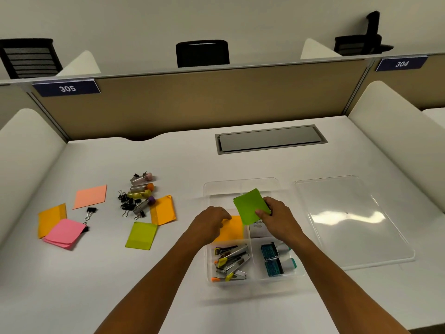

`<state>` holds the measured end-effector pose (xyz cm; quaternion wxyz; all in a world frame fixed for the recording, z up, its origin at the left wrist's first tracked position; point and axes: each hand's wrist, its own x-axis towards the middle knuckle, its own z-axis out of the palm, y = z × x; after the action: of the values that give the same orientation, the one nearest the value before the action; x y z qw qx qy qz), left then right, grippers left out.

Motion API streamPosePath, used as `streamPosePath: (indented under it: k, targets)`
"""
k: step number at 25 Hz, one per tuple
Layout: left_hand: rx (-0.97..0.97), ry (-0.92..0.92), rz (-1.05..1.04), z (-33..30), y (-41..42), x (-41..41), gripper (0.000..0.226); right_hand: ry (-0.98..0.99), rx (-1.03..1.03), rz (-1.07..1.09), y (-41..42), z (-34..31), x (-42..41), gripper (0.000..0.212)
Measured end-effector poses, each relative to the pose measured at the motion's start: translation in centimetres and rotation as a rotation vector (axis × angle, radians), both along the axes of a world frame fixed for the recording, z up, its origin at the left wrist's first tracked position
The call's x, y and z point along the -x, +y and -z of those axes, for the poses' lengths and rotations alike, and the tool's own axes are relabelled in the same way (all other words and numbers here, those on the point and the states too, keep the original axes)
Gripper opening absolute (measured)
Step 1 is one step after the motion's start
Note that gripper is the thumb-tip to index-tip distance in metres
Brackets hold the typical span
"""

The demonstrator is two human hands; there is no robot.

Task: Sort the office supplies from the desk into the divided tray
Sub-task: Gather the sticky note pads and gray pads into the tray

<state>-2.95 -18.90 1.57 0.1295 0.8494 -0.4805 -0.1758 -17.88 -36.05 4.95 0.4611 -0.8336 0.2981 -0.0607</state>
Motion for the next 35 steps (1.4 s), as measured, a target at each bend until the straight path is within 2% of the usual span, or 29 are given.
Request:
streamPosePath:
  k: [6,9,12,20,23,26,28,31,35]
  targets:
    - [0.216,0.036,-0.184,0.5,1.2,0.9,0.036,0.036,0.086,-0.074,1.0,0.3,-1.2,0.029]
    - [0.306,0.025,-0.241,0.4,2.4,0.9,0.031,0.107,0.138,-0.155,1.6,0.5,-2.1,0.037]
    - [0.39,0.021,-0.326,0.3,4.2,0.9,0.03,0.185,0.22,-0.25,2.0,0.5,-3.2,0.034]
    - [0.486,0.027,-0.492,0.3,10.2,1.1,0.034,0.477,0.608,-0.638,3.4,0.7,-6.1,0.046]
    - [0.481,0.015,-0.557,0.4,12.0,0.6,0.032,0.535,0.849,-0.75,4.1,0.8,-7.0,0.038]
    - [0.451,0.011,-0.621,0.2,13.3,-0.1,0.031,0.504,0.967,-0.733,5.4,0.5,-7.7,0.026]
    - [0.456,0.025,-0.669,0.2,14.1,-0.7,0.03,0.444,0.959,-0.666,6.3,0.2,-8.1,0.025]
    - [0.477,0.059,-0.75,0.2,14.9,-1.7,0.032,0.323,0.807,-0.547,7.5,-0.5,-9.3,0.031]
    - [0.416,0.05,-0.905,0.1,16.2,-3.2,0.047,0.23,0.617,-0.484,10.0,-0.7,-11.7,0.037]
